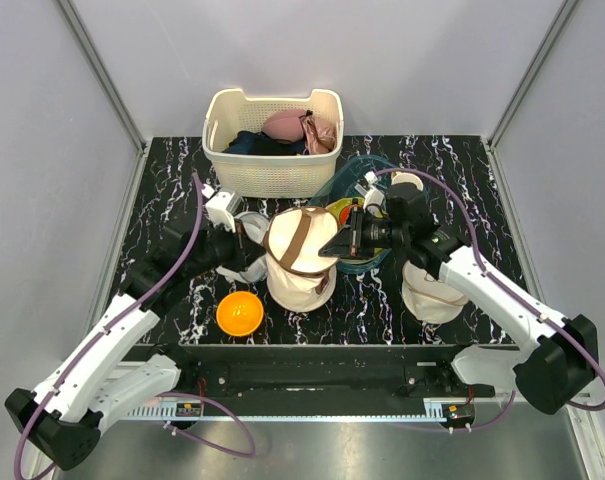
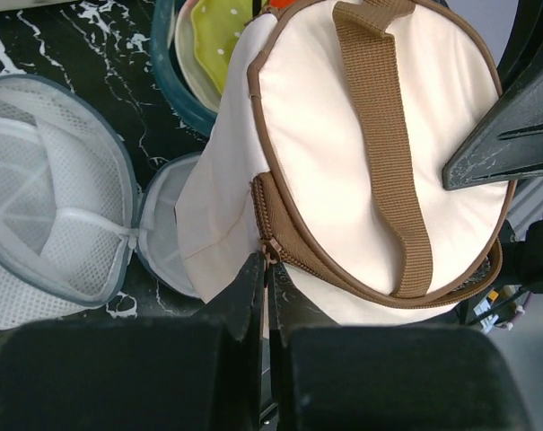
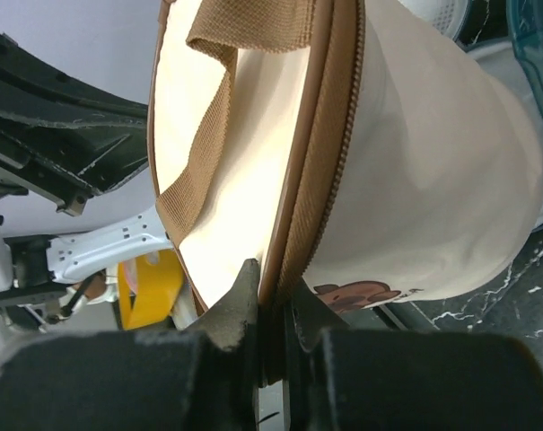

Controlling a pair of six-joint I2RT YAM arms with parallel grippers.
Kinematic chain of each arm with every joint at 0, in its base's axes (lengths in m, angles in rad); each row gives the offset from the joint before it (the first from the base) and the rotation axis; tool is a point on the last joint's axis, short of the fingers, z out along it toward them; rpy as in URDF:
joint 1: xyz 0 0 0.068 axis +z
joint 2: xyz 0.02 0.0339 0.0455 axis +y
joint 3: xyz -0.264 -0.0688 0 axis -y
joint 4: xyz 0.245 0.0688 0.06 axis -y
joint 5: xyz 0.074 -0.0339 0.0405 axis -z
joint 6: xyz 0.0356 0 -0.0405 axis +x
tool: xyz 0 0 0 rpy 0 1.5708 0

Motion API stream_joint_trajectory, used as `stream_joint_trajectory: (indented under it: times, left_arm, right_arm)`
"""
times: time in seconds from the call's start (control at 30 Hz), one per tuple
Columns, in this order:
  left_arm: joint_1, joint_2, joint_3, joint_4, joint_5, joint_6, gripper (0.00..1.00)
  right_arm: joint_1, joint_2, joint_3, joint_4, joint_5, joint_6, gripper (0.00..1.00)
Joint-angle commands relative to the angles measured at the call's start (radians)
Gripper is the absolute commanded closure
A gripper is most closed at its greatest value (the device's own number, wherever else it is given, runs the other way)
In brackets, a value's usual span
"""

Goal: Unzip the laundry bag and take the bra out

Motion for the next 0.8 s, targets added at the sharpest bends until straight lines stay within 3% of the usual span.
stream_joint_trajectory:
  times: [0.0,0.13,0.37,0.4,0.47,0.6,0.67,0.77]
  left_arm:
    - [0.039,0.021,0.082,0.1,-0.056,0.034,1.0]
    - [0.039,0.067,0.079,0.143,-0.038,0.025,1.0]
    - [0.042,0.121,0.093,0.102,-0.201,-0.007,1.0]
    - [0.042,0.109,0.103,0.09,-0.226,-0.009,0.93]
    - [0.04,0.077,0.126,0.036,-0.266,-0.018,0.63]
    - [0.04,-0.012,0.166,-0.028,-0.321,-0.03,0.25]
    - [0.04,-0.042,0.179,-0.068,-0.359,-0.009,0.17]
    - [0.04,-0.042,0.205,-0.134,-0.323,0.002,0.15]
  right_arm:
    - [0.006,-0.063,0.062,-0.197,-0.01,-0.16,1.0]
    - [0.01,-0.055,0.091,-0.212,-0.021,-0.183,1.0]
    - [0.019,-0.017,0.112,-0.185,0.026,-0.168,1.0]
    - [0.019,-0.011,0.111,-0.173,0.036,-0.136,1.0]
    - [0.021,0.018,0.105,-0.087,0.051,-0.081,1.0]
    - [0.039,0.098,0.089,0.091,0.019,0.053,1.0]
    - [0.062,0.162,0.112,0.124,0.031,0.068,1.0]
    - [0.125,0.259,0.189,0.113,0.069,0.065,1.0]
